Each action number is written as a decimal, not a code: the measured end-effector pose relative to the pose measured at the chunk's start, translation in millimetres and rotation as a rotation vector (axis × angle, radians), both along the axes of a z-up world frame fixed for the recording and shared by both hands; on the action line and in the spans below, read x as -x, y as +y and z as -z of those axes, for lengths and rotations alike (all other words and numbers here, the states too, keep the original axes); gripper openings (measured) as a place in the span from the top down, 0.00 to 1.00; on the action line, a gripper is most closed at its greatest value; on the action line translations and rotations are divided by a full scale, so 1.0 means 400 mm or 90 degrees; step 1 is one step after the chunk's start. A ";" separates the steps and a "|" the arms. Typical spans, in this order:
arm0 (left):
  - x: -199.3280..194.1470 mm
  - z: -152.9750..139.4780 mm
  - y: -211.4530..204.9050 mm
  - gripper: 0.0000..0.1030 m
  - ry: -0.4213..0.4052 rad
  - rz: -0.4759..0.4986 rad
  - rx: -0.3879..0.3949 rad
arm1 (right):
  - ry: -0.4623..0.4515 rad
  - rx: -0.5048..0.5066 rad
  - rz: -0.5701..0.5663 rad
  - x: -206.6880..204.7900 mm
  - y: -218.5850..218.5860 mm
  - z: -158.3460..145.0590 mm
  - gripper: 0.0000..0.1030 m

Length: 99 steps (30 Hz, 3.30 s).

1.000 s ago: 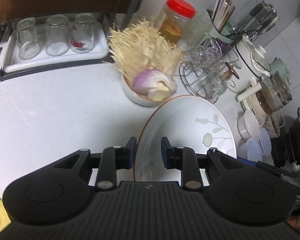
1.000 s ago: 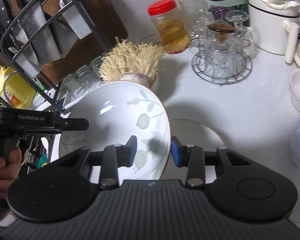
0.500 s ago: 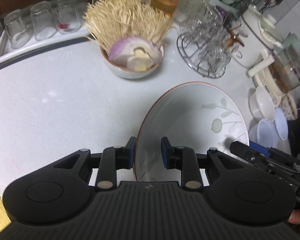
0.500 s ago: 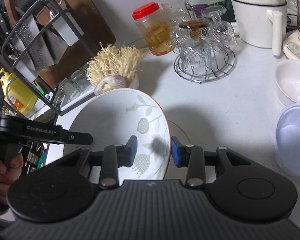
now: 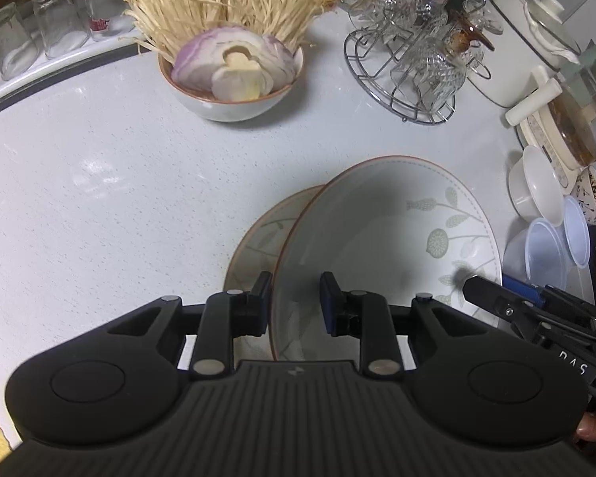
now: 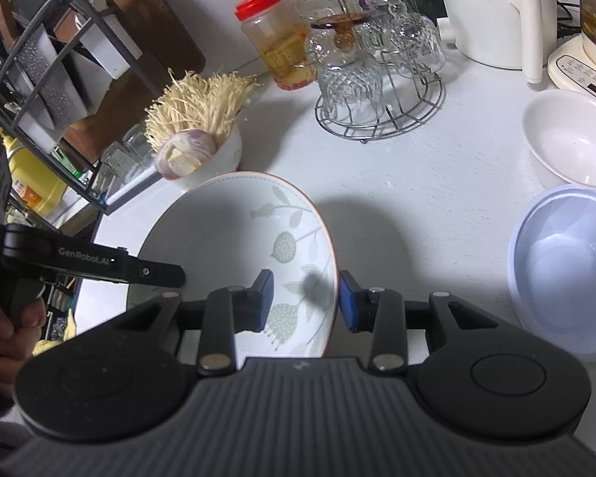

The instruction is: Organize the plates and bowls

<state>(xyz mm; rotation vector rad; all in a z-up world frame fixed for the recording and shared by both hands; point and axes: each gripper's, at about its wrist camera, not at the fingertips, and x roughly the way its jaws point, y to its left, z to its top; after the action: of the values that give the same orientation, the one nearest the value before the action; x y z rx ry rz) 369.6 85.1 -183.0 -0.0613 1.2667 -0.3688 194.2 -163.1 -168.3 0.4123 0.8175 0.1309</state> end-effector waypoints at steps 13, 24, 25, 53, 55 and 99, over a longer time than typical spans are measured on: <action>-0.007 0.018 -0.009 0.69 0.002 -0.039 -0.012 | 0.013 0.005 -0.031 -0.023 0.000 0.009 0.63; 0.011 0.022 0.016 0.68 0.011 -0.054 -0.011 | 0.027 0.022 -0.050 -0.039 0.024 0.020 0.64; 0.013 0.021 0.019 0.68 0.013 -0.055 -0.010 | 0.028 0.027 -0.053 -0.040 0.027 0.021 0.64; 0.041 0.019 0.149 0.53 0.169 -0.075 0.146 | 0.059 0.067 -0.022 -0.034 0.070 0.059 0.71; 0.047 0.013 0.165 0.52 0.161 -0.066 0.148 | 0.061 0.063 -0.011 -0.034 0.070 0.057 0.71; 0.206 -0.279 0.081 0.51 -0.156 0.026 0.152 | -0.110 0.127 0.162 0.164 0.161 -0.292 0.72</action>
<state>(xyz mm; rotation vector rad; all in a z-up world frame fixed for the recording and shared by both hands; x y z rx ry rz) 287.1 117.5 -71.4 -0.1880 0.9781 -0.5454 128.5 -98.9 -51.7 0.3090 0.5961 -0.1499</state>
